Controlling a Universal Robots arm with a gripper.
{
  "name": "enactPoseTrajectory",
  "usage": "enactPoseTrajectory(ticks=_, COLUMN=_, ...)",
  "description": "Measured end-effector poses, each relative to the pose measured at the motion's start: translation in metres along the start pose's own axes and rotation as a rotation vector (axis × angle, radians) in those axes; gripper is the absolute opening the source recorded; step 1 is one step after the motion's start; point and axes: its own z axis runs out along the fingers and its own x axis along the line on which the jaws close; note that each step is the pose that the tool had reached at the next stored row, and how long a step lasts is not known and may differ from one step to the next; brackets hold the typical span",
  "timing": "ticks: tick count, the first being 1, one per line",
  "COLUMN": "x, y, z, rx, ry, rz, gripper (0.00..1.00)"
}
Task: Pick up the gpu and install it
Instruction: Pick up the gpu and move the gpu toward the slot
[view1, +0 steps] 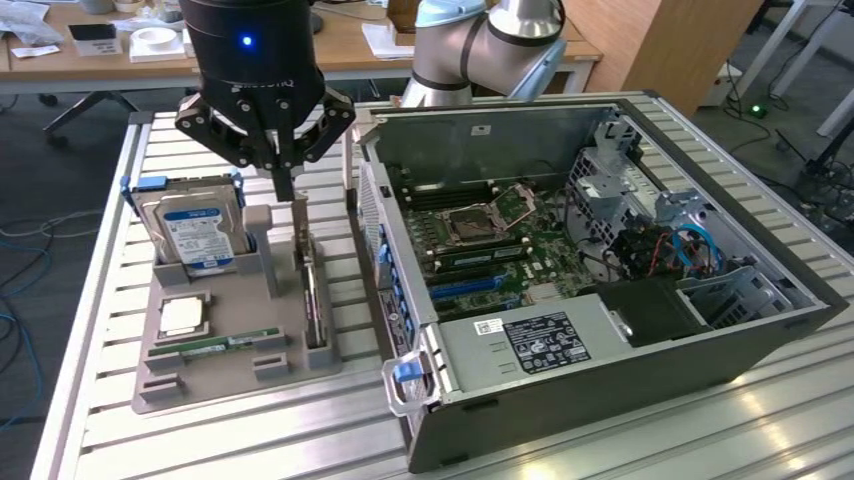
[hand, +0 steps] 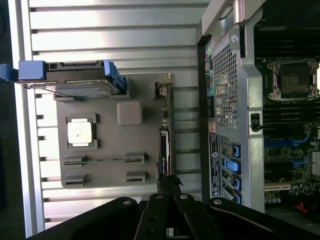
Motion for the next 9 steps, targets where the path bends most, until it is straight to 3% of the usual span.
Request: enactPoseTrajectory(ticks=9, x=0.0, y=0.0, z=0.0, rx=0.0, ry=0.0, rz=0.0, gripper=0.11)
